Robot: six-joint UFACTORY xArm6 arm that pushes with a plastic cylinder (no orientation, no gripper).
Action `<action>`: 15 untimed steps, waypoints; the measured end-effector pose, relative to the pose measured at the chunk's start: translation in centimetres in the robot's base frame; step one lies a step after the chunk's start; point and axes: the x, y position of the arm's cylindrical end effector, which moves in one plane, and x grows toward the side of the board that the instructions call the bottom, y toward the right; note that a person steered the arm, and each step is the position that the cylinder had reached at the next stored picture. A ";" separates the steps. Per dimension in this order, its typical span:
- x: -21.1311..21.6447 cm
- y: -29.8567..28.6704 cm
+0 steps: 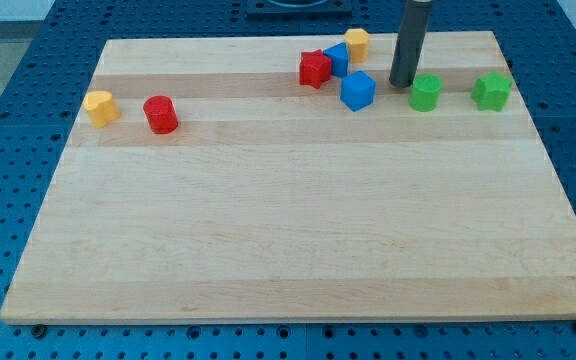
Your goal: Push the green circle towards the blue cube
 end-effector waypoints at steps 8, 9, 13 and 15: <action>0.1 7.6; 1.8 7.6; 3.3 3.4; 4.2 2.0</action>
